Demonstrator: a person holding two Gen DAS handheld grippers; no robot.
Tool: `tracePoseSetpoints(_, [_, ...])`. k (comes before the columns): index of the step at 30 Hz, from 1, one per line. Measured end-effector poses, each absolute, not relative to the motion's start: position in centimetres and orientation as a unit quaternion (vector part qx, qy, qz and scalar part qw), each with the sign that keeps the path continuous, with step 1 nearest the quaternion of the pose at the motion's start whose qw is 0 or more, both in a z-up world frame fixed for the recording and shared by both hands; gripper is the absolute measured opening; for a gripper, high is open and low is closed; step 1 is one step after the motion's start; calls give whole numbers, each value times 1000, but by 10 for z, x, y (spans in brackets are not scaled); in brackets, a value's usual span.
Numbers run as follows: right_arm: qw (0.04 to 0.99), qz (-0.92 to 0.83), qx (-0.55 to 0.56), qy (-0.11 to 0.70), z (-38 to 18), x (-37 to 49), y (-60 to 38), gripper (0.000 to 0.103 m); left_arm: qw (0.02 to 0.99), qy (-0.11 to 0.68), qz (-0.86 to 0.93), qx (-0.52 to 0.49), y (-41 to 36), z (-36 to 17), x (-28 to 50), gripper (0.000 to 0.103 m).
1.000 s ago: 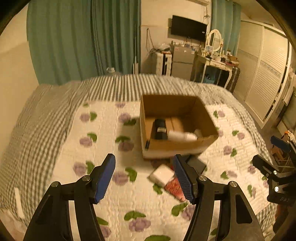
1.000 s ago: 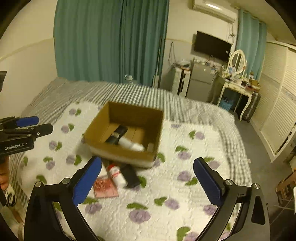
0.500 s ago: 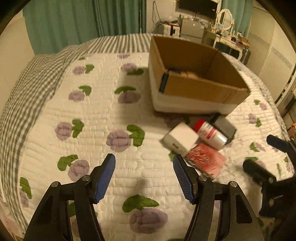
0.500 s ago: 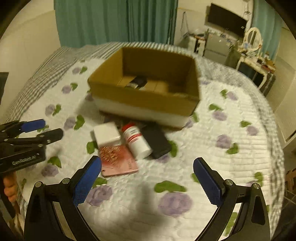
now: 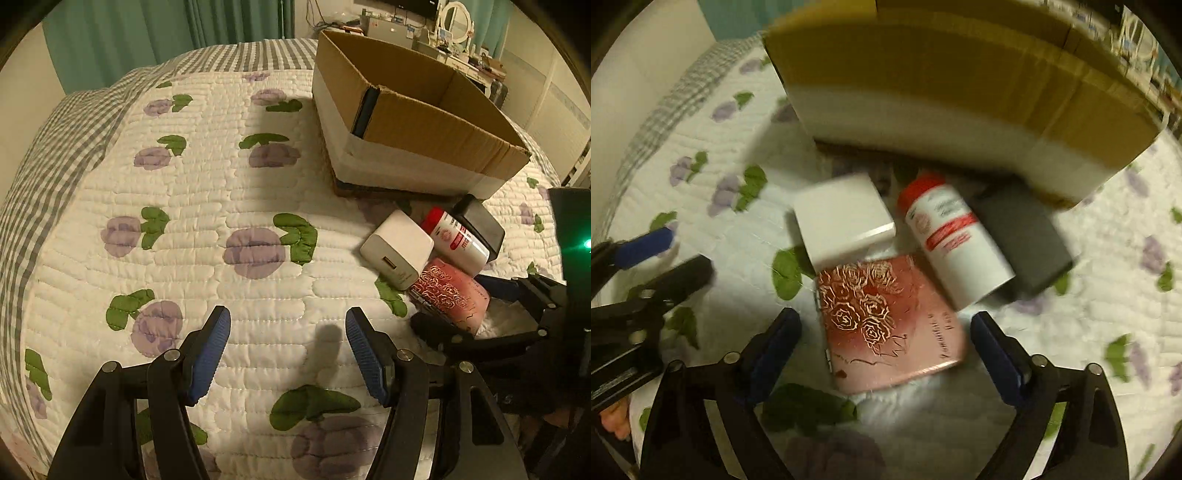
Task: Organize rigid objects
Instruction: 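Grasp the pink rose phone case with the right gripper while the left grasps another white charger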
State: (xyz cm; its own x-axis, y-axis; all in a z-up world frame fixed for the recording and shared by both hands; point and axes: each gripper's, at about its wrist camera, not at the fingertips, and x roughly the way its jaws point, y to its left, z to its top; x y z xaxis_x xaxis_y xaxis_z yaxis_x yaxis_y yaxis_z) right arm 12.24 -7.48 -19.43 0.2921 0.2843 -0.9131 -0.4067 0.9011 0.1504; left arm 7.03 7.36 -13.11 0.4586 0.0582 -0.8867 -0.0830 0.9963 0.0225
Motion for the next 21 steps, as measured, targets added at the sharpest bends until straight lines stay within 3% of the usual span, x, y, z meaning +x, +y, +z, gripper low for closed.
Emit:
tracePoseSetpoints(4, [805,222,-44,548,-186,119,-82,71,852,522,38,-8,71,-132,75,68])
tracePoseSetpoints(15, [856,194,-65,475,-128,96,-125,71,849,527,-28,26,28,-133,91,68])
tracePoseSetpoints(21, [867,156,-33,472,-127,110,-161,71,841,535,-65,48,5,-141,119,68])
